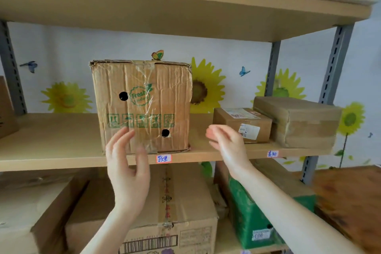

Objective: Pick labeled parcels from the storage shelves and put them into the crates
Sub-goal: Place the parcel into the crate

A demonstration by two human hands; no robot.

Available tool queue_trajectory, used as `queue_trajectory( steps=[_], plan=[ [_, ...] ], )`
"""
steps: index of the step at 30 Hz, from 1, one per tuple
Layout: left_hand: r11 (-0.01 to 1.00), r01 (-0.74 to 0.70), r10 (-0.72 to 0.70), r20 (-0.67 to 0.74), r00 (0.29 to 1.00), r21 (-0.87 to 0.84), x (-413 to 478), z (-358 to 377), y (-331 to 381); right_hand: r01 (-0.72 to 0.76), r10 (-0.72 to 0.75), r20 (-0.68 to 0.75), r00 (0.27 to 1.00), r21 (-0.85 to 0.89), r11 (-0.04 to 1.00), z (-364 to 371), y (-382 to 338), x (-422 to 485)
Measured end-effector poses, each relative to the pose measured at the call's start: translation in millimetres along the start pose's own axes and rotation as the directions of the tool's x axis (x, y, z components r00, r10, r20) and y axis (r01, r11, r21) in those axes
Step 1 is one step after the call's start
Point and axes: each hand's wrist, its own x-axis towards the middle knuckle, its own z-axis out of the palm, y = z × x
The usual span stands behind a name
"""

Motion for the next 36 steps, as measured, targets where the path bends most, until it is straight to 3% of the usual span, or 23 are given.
queue_trajectory(
  steps=[3,7,9,12,15,17,19,22,25,36],
  plan=[
    [0.993,-0.085,0.098,0.175,0.98,-0.083,-12.1,38.5,29.9,0.092,-0.111,-0.133,0.985,-0.142,0.986,-40.3,-13.5,14.3],
    [0.981,0.148,-0.088,0.4,0.912,-0.122,-18.5,104.1,65.1,0.124,-0.21,-0.173,0.962,-0.41,0.904,-92.0,-24.0,40.1],
    [0.929,0.369,-0.308,0.476,0.824,-0.039,-12.5,134.1,79.0,0.08,-0.194,-0.152,0.969,-0.549,0.832,-107.5,-19.3,55.2],
    [0.748,0.66,-0.593,0.514,0.619,0.068,6.3,167.3,88.5,0.025,-0.132,-0.104,0.986,-0.685,0.728,-118.6,-5.0,74.2],
    [0.665,0.735,-0.678,0.52,0.52,0.132,16.6,186.8,84.0,-0.034,-0.017,-0.069,0.997,-0.676,0.736,-122.2,7.6,78.8],
    [0.648,0.745,-0.681,0.557,0.475,0.157,16.6,193.6,76.3,-0.032,-0.021,-0.076,0.997,-0.633,0.774,-123.6,10.8,75.4],
    [0.641,0.759,-0.677,0.552,0.488,0.116,13.3,194.3,72.8,-0.019,-0.064,-0.137,0.989,-0.532,0.847,-127.6,8.4,68.6],
    [0.637,0.77,-0.675,0.47,0.568,-0.015,5.7,177.6,77.5,0.01,-0.087,-0.23,0.969,-0.313,0.95,-131.7,3.7,52.3],
    [0.659,0.739,-0.651,0.389,0.652,-0.136,-8.8,155.2,85.8,0.051,-0.094,-0.261,0.961,-0.165,0.985,-128.4,6.0,32.8],
    [0.7,0.684,-0.612,0.32,0.723,-0.207,-23.8,117.0,99.8,0.098,-0.112,-0.209,0.972,-0.076,0.992,-112.8,-0.4,4.9]
  ],
)
